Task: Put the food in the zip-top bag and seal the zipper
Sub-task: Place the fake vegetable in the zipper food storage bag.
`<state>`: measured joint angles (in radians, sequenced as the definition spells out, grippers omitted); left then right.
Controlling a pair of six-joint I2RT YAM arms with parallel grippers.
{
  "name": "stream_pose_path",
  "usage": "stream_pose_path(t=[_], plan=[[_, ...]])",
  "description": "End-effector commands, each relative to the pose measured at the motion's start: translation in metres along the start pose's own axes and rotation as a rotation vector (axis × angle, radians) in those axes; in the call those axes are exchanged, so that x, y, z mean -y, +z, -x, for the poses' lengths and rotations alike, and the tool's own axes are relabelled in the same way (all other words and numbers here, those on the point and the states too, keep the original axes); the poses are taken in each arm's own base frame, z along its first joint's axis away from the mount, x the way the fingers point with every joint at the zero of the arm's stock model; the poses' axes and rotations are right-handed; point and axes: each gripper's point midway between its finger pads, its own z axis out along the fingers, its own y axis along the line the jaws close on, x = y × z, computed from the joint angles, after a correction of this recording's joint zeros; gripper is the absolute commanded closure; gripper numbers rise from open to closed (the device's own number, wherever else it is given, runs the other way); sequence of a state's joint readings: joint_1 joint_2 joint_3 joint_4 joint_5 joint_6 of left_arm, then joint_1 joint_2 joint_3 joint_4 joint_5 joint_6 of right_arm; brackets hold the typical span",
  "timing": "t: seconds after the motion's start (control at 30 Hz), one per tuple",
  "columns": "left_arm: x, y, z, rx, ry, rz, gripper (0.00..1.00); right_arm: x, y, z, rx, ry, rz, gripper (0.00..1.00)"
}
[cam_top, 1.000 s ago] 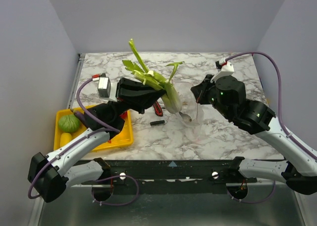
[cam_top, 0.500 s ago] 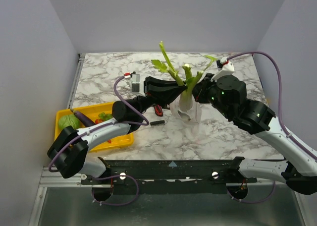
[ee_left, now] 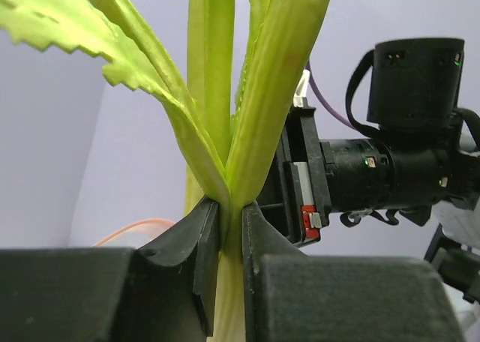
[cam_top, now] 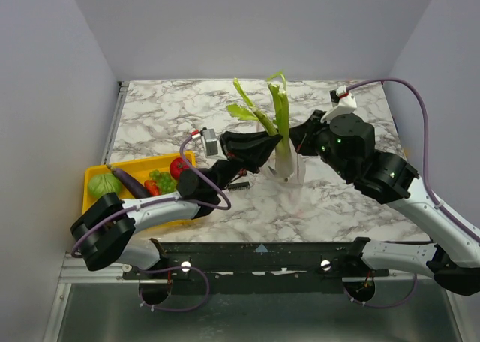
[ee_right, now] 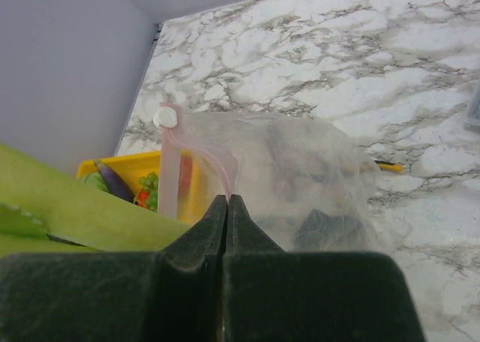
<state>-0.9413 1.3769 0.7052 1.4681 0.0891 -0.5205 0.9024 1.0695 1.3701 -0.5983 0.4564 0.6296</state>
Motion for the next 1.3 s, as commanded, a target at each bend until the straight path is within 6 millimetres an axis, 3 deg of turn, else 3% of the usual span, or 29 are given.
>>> stream_pose_path(t=[0.0,0.1,0.17,0.2,0.3,0.37,0.47,0.6,0.9,1.07,1.27], plan=[[-0.001,-0.007,0.050,0.195,0.007,0.083,0.78,-0.006,-0.006,0.017,0.057,0.041,0.021,0.99],[-0.009,-0.017,0.048,0.196,-0.031,0.136,0.53,-0.005,-0.007,0.017,0.058,0.042,0.019,0.99],[-0.016,-0.025,0.044,0.182,-0.081,0.182,0.11,-0.005,-0.007,0.016,0.058,0.043,0.020,0.99],[-0.014,-0.027,0.040,0.161,-0.081,0.179,0.05,-0.005,-0.007,0.016,0.057,0.043,0.020,0.99],[-0.008,-0.034,0.033,0.108,-0.061,0.161,0.04,-0.004,-0.007,0.016,0.061,0.041,0.019,0.99],[-0.005,-0.039,0.030,0.070,-0.036,0.157,0.11,-0.004,-0.007,0.017,0.061,0.040,0.019,0.99],[-0.005,-0.048,0.023,0.004,0.007,0.175,0.17,-0.006,-0.006,0.015,0.056,0.038,0.026,0.99],[-0.015,-0.064,0.018,-0.083,0.053,0.250,0.16,-0.005,-0.004,0.013,0.049,0.033,0.023,0.99],[-0.026,-0.093,0.003,-0.546,0.214,0.392,0.15,-0.001,-0.005,0.009,0.031,0.004,0.008,0.99],[-0.029,-0.105,0.004,-0.771,0.312,0.416,0.13,-0.001,-0.003,0.004,0.018,-0.001,0.006,0.99],[-0.049,-0.110,0.040,-0.809,0.302,0.707,0.11,-0.001,0.000,-0.002,-0.001,0.006,0.002,0.99]])
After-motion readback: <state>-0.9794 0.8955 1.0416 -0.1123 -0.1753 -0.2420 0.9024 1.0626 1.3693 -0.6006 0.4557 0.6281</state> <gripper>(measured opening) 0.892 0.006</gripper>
